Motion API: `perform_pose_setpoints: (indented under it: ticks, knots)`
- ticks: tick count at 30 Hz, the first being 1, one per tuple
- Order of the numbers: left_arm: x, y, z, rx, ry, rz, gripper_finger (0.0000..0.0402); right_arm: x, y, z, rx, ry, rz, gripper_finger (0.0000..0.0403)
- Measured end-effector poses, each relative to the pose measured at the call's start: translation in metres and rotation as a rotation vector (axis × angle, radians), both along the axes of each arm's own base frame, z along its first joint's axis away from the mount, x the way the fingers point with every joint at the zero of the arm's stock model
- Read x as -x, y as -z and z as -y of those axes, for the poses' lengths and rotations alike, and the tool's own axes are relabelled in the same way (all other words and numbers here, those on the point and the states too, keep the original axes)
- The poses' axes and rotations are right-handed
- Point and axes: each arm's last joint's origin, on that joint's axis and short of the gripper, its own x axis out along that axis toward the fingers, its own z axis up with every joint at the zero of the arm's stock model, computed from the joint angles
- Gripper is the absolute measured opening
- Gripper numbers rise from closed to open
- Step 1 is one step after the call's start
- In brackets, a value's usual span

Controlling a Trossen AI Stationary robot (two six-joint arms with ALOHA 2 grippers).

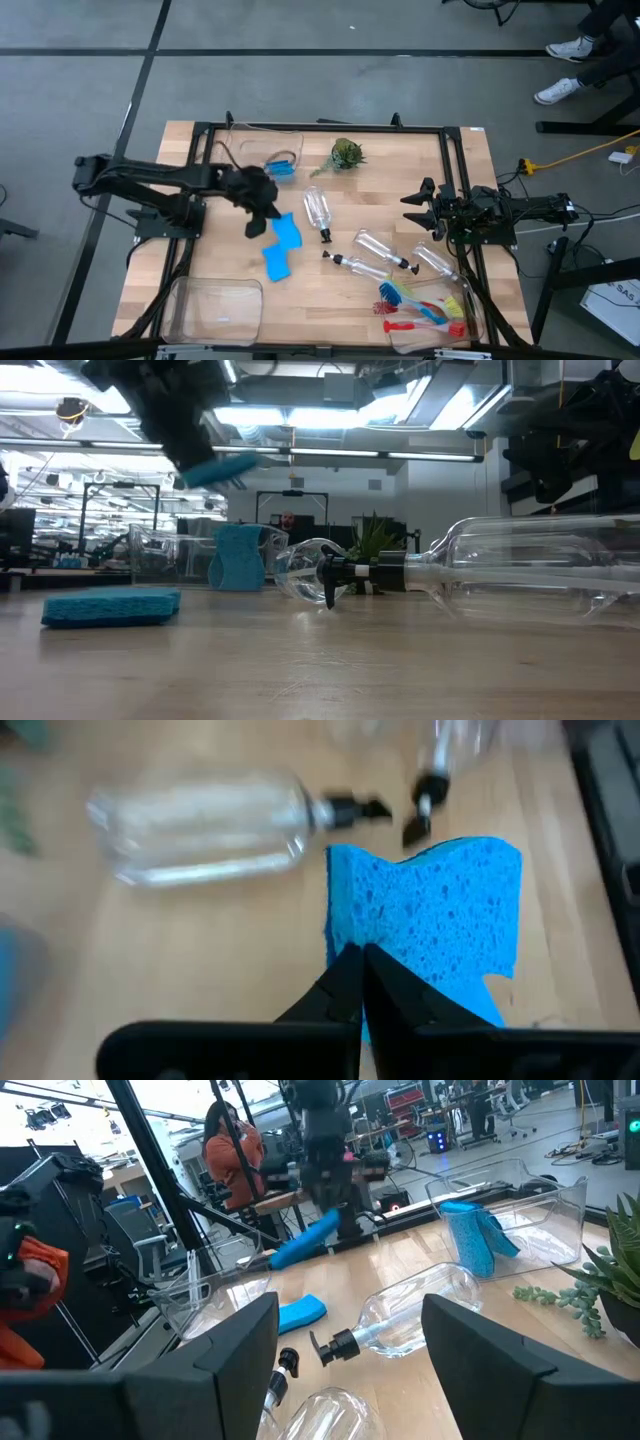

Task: Pick & Place Kitchen Sink Supplies
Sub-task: Put the blue sponge into the top transparent bin

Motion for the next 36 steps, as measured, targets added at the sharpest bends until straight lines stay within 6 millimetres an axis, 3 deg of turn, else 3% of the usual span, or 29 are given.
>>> perform_pose_setpoints:
  ticks: [9,18,26,36]
  knots:
    - [0.03,-0.037,-0.033,-0.177,-0.286,0.207,0.0002,0.0,0.0,0.0,0.0,0.0,0.0,0.0245]
    - [0.045,-0.06,-0.058,-0.517,-0.557,0.308,0.0002,0.0,0.0,0.0,0.0,0.0,0.0,0.0245]
    - [0.045,-0.055,-0.067,-0.813,-0.618,0.121,0.0002,0.0,0.0,0.0,0.0,0.0,0.0,0.0245]
    - [0.028,-0.038,-0.082,-1.164,-0.525,-0.386,0.0003,0.0,0.0,0.0,0.0,0.0,0.0,0.0245]
